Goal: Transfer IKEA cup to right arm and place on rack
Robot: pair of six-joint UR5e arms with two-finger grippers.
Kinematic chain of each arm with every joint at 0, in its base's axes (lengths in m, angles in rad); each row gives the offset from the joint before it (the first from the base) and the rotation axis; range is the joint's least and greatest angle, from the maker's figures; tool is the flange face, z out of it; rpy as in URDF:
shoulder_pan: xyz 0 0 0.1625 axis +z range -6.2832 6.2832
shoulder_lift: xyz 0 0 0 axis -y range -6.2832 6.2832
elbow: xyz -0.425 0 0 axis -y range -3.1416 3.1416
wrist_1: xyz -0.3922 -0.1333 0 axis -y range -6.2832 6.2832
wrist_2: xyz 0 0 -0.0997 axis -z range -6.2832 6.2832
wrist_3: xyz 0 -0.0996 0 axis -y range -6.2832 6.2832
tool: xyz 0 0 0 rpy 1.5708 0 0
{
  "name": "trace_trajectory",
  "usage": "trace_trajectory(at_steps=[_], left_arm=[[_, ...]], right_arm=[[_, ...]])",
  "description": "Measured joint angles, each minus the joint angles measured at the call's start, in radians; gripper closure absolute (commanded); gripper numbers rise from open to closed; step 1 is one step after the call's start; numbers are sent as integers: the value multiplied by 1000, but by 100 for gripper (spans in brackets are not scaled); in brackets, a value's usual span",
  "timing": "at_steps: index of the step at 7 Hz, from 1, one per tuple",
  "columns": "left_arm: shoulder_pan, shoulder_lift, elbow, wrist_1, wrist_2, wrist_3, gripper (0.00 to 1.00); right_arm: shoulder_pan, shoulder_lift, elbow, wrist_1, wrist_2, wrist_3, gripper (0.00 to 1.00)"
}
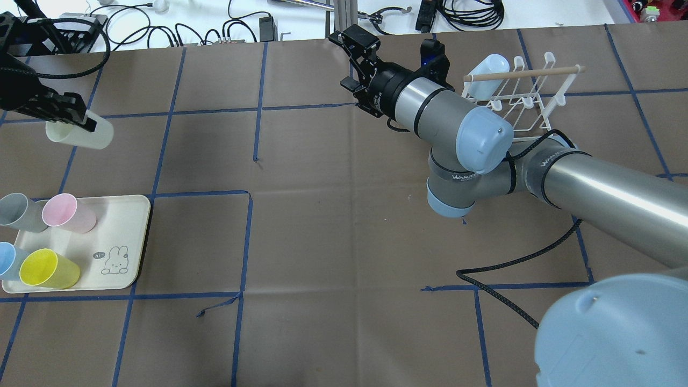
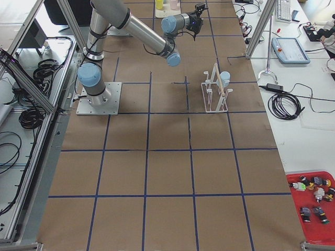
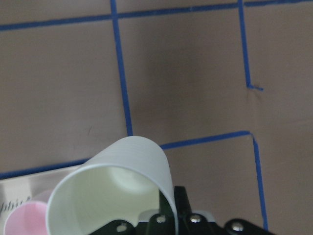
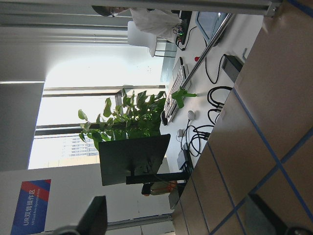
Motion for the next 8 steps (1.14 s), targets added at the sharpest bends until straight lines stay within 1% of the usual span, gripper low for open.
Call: trace_trajectory(at_steps=[1, 2, 4, 6, 8], left_arm=[[-4, -16, -13, 81, -97, 33, 100], [-18, -26, -37, 182, -199, 74, 100], [-52, -36, -125, 409, -360, 102, 100], [-91, -42, -270, 731, -522, 103, 100], [-166, -59, -383, 1026, -618, 100, 100]], right_arm=[[2, -6, 16, -38, -41, 30, 0], [3, -17, 27, -55, -63, 77, 0], [3, -28, 50, -60, -72, 114, 0], [3, -27, 55, -54, -71, 121, 0], [3, -24, 57, -53, -72, 123, 0]])
